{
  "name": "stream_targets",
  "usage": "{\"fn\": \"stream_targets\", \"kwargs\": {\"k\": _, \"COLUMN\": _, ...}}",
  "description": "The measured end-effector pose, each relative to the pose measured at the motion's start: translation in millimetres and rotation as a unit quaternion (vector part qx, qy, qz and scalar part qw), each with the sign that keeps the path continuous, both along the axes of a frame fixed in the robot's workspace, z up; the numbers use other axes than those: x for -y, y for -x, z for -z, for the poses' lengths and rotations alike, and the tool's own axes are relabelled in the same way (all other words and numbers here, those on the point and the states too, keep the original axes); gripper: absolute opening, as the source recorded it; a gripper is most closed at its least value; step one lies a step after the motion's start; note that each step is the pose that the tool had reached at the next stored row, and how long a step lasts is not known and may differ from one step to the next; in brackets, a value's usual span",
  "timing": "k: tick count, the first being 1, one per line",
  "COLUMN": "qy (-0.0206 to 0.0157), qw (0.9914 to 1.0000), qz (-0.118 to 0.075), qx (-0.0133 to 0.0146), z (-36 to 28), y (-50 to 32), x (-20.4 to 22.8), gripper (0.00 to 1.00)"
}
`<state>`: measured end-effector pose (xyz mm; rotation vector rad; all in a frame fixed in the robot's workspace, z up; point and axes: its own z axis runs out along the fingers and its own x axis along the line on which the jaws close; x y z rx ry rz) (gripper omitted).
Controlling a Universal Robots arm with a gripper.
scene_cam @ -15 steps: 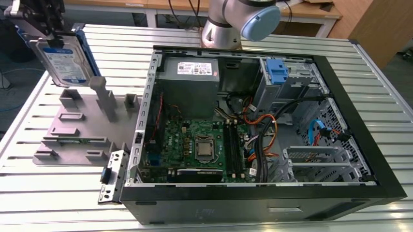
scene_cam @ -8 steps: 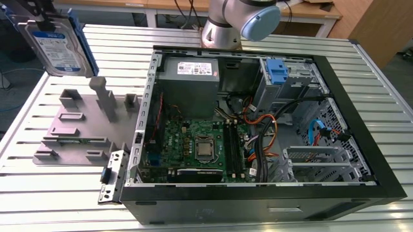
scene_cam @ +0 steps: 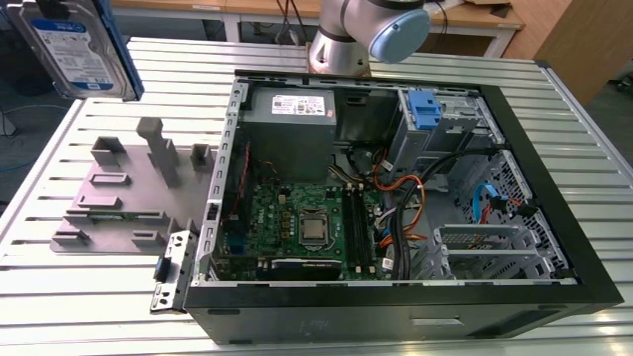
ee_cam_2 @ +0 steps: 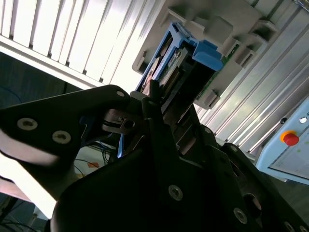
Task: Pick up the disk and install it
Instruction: 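Pick up the disk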
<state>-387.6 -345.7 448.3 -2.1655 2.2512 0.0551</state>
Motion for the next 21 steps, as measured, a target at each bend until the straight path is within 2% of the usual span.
{"fn": "stream_targets", "kwargs": {"k": 12, "qy": 0.0, "qw": 1.0, "qz": 0.0, "qx": 0.0, "z": -54.6, "y": -0.1, "x": 0.0, "gripper": 0.35}}
{"fn": "stream_targets", "kwargs": {"k": 14, "qy": 0.0, "qw": 1.0, "qz": 0.0, "qx": 0.0, "z": -57.1, "y": 0.0, "x": 0.0, "gripper": 0.35}}
{"fn": "stream_targets", "kwargs": {"k": 21, "qy": -0.0001, "qw": 1.0, "qz": 0.0, "qx": 0.0001, "z": -57.0, "y": -0.5, "x": 0.0, "gripper": 0.35}}
